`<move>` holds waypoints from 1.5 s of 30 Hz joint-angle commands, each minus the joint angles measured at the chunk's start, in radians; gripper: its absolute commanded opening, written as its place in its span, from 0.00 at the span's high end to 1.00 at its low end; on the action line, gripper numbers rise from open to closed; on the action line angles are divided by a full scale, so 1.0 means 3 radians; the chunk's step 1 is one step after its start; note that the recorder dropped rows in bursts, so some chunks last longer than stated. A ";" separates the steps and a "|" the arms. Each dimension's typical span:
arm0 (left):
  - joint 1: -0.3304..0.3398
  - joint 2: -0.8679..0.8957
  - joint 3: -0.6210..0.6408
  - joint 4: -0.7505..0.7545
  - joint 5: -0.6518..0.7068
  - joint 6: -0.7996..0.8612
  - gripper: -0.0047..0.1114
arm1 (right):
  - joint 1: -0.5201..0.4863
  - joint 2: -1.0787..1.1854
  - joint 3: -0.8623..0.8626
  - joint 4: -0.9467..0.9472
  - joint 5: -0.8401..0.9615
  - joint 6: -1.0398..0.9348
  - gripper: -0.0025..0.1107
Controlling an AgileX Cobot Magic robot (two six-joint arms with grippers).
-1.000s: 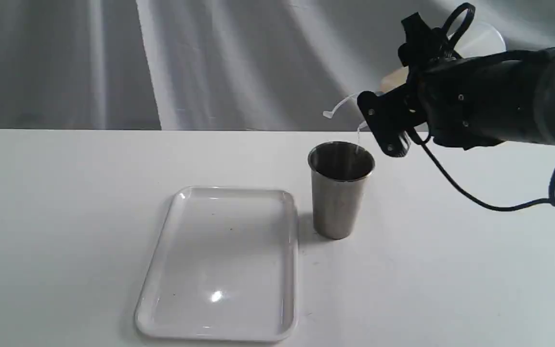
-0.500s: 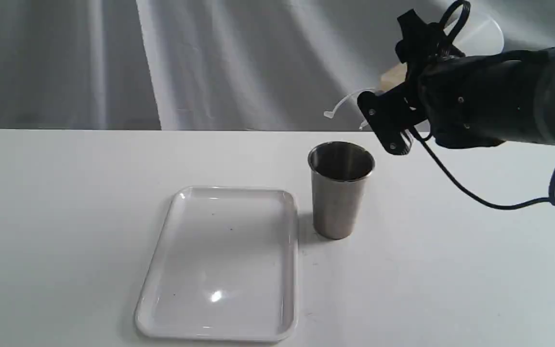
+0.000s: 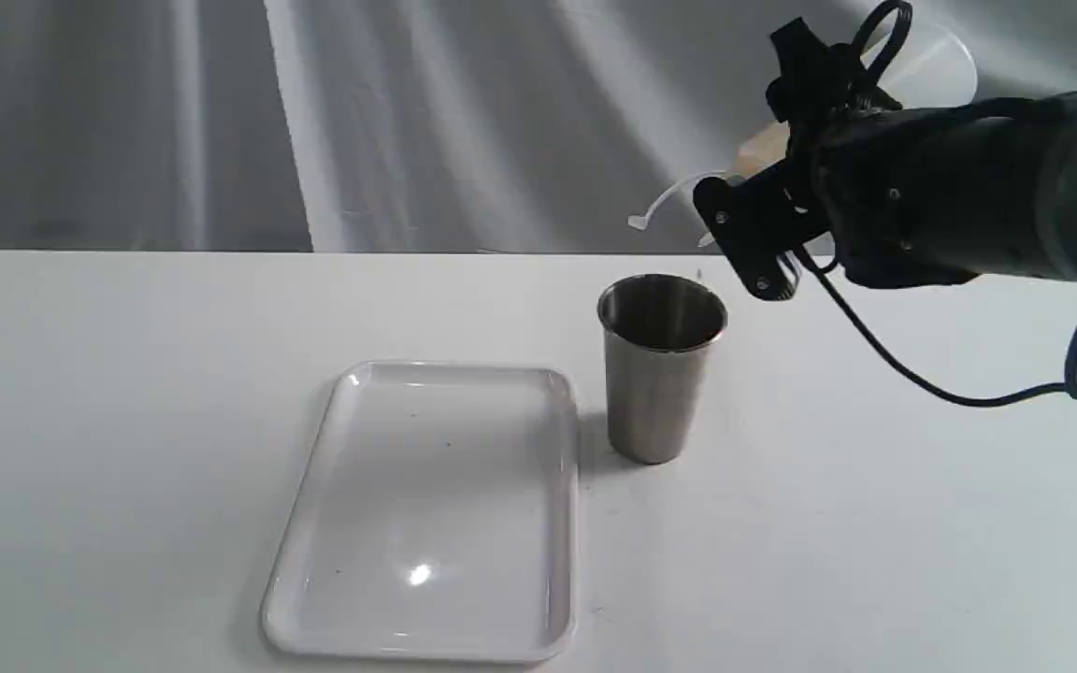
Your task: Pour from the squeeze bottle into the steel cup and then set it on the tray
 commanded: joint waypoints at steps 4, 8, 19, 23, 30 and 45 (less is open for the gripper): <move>0.0005 -0.0009 0.0015 -0.0004 -0.0025 -0.0020 0.96 | 0.0002 -0.0035 -0.0029 -0.0087 -0.0041 -0.0007 0.96; 0.0005 -0.0009 0.0015 -0.0004 -0.0025 -0.0012 0.96 | 0.0002 -0.0035 -0.0029 -0.0087 -0.0035 -0.0059 0.96; 0.0005 -0.0009 0.0015 -0.0004 -0.0025 -0.0020 0.96 | 0.0009 -0.0035 -0.0029 -0.0087 -0.0006 -0.0256 0.96; 0.0005 -0.0009 0.0015 -0.0004 -0.0025 -0.0020 0.96 | 0.0037 -0.0035 -0.0029 -0.0087 0.0050 -0.0269 0.96; 0.0005 -0.0009 0.0015 -0.0004 -0.0025 -0.0013 0.96 | 0.0037 -0.0035 -0.0029 -0.0087 0.0050 -0.0345 0.96; 0.0005 -0.0009 0.0015 -0.0004 -0.0025 -0.0020 0.96 | 0.0037 -0.0035 -0.0029 -0.0087 0.0021 0.0041 0.96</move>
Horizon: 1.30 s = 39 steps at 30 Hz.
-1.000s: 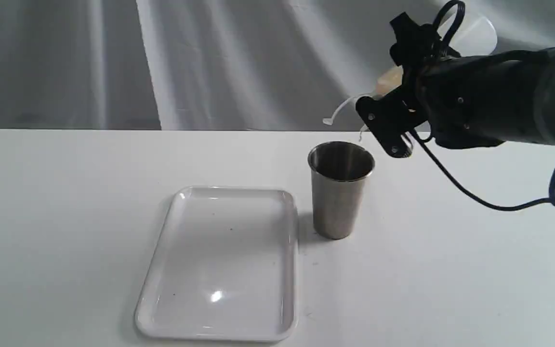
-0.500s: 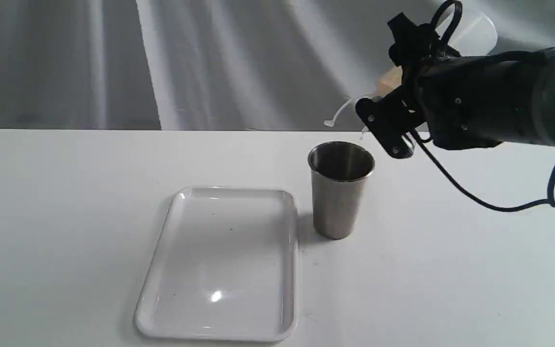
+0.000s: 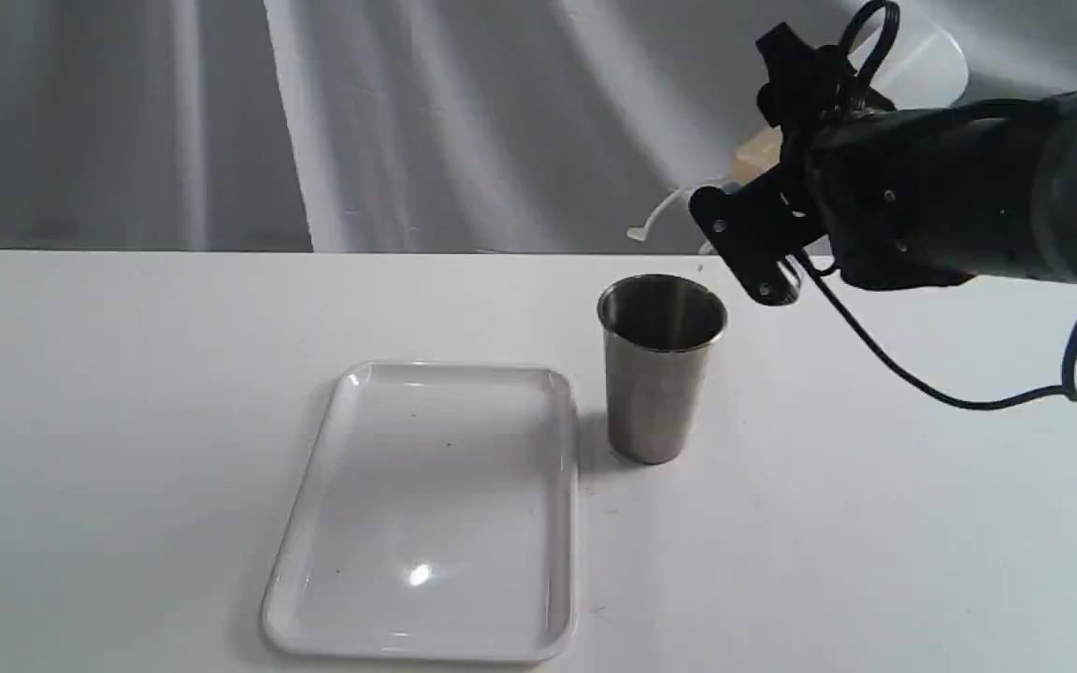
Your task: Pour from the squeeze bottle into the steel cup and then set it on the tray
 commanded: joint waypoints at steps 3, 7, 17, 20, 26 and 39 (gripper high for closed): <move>0.0005 -0.0009 0.0015 -0.0004 -0.0025 -0.0020 0.96 | 0.0012 -0.0035 -0.0029 -0.0079 0.0026 0.0518 0.96; 0.0005 -0.0009 0.0015 -0.0004 -0.0025 -0.0020 0.96 | 0.0006 -0.0035 -0.0029 0.0057 0.0056 0.0865 0.96; 0.0005 -0.0009 0.0015 -0.0004 -0.0025 -0.0010 0.96 | -0.0009 -0.0035 -0.0029 0.0129 0.0056 0.1934 0.96; 0.0005 -0.0009 0.0015 -0.0004 -0.0025 -0.0010 0.96 | -0.0022 -0.0035 -0.0029 0.0129 0.0064 0.2229 0.96; 0.0005 -0.0009 0.0015 -0.0004 -0.0025 -0.0020 0.96 | -0.0066 -0.0035 -0.0029 0.0266 0.0070 0.2923 0.96; 0.0005 -0.0009 0.0015 -0.0004 -0.0025 -0.0012 0.96 | -0.0125 -0.0035 -0.0029 0.0299 0.0048 0.4869 0.96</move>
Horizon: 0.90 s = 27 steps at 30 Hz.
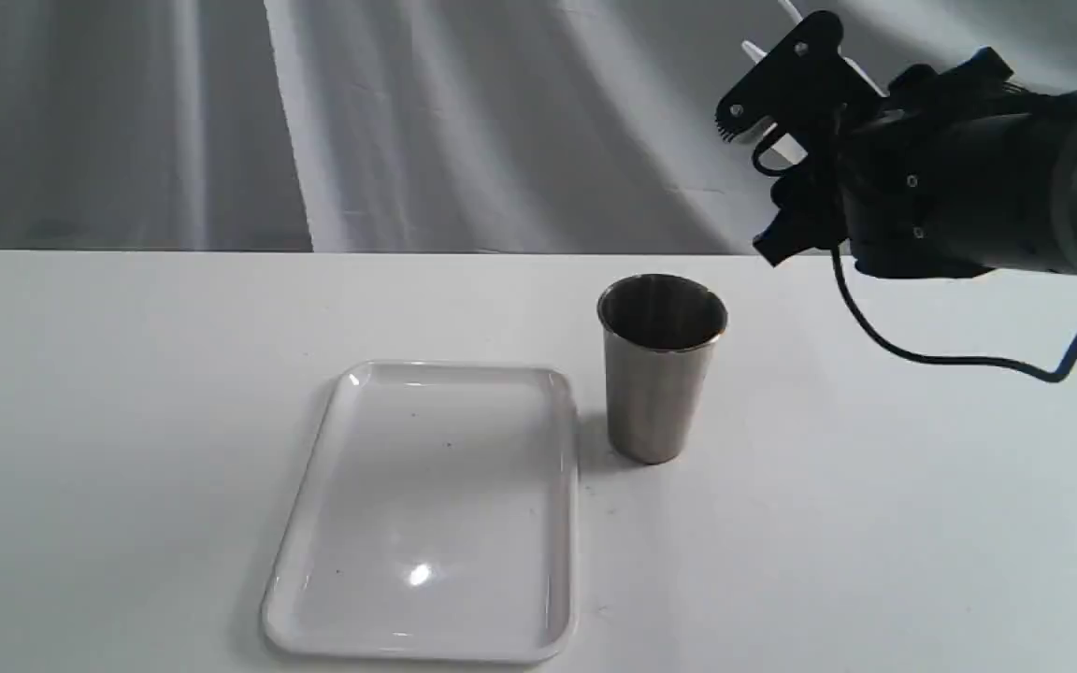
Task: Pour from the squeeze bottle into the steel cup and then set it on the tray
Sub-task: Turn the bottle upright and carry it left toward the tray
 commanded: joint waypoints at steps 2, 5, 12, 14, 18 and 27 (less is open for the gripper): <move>0.0005 -0.0009 0.0015 -0.0004 -0.0025 -0.0012 0.96 | -0.0023 -0.0035 -0.0029 -0.0054 0.0037 0.0613 0.96; 0.0005 -0.0009 0.0015 -0.0004 -0.0025 -0.0019 0.96 | -0.0023 -0.0035 -0.0029 -0.0054 0.0037 0.0930 0.96; 0.0005 -0.0009 0.0015 -0.0004 -0.0025 -0.0019 0.96 | -0.0023 -0.0035 -0.0029 -0.0054 0.0037 0.1263 0.96; 0.0005 -0.0009 0.0015 -0.0004 -0.0025 -0.0019 0.96 | -0.0023 -0.0035 -0.0029 -0.0054 0.0037 0.1318 0.96; 0.0005 -0.0009 0.0015 -0.0004 -0.0025 -0.0012 0.96 | -0.0023 -0.0035 -0.0029 -0.0054 0.0031 0.1547 0.96; 0.0005 -0.0009 0.0015 -0.0004 -0.0025 -0.0012 0.96 | -0.0023 -0.0035 -0.0029 -0.0054 -0.0226 0.1974 0.96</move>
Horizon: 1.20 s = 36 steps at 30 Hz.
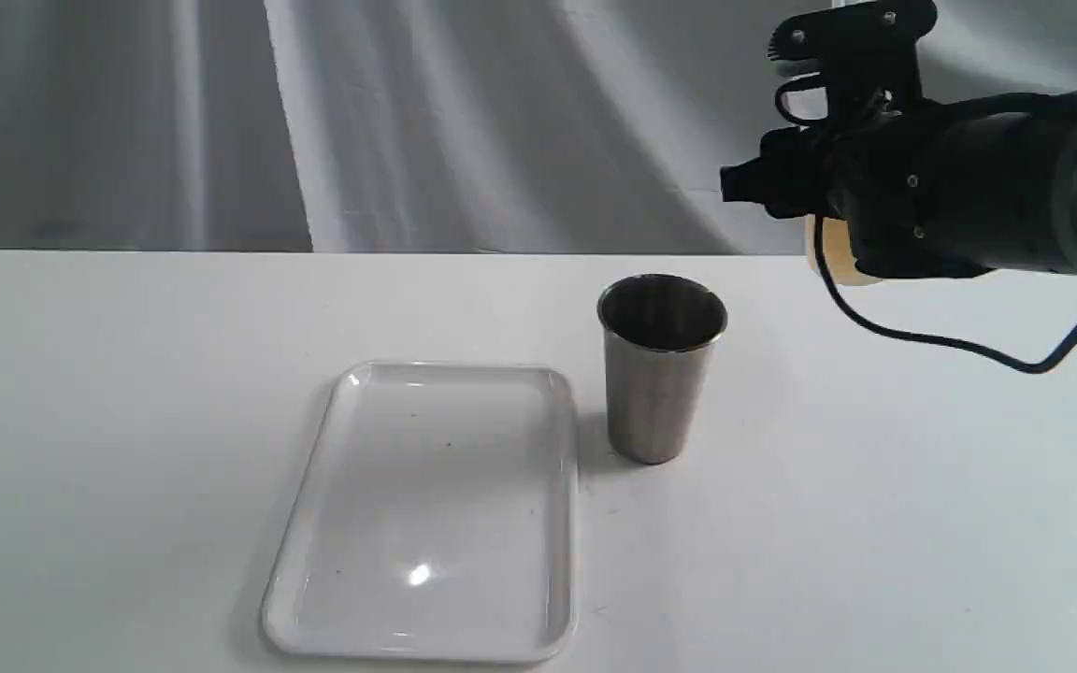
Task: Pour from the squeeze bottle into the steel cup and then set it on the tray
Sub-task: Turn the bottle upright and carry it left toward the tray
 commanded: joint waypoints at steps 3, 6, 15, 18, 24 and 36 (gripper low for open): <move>0.0005 -0.0009 0.0015 -0.0004 -0.0025 -0.0017 0.96 | -0.0023 -0.0035 -0.0029 -0.0083 -0.0146 0.0051 0.96; 0.0005 -0.0009 0.0015 -0.0004 -0.0025 -0.0017 0.96 | -0.0023 -0.0035 -0.0029 -0.0090 -0.0155 0.0051 0.96; 0.0005 -0.0009 0.0015 -0.0004 -0.0025 -0.0010 0.96 | -0.0023 -0.0142 -0.0029 -0.0090 -0.0268 0.0051 0.96; 0.0005 -0.0009 0.0015 -0.0004 -0.0025 -0.0010 0.96 | -0.0023 -0.0219 -0.0029 -0.0090 -0.0354 0.0051 0.96; 0.0005 -0.0009 0.0015 -0.0004 -0.0025 -0.0010 0.96 | -0.0023 -0.0333 -0.0029 -0.0206 -0.0386 0.0051 0.96; 0.0005 -0.0009 0.0015 -0.0004 -0.0025 -0.0017 0.96 | 0.0091 -0.0459 -0.0029 0.0391 -0.0764 -0.0291 0.96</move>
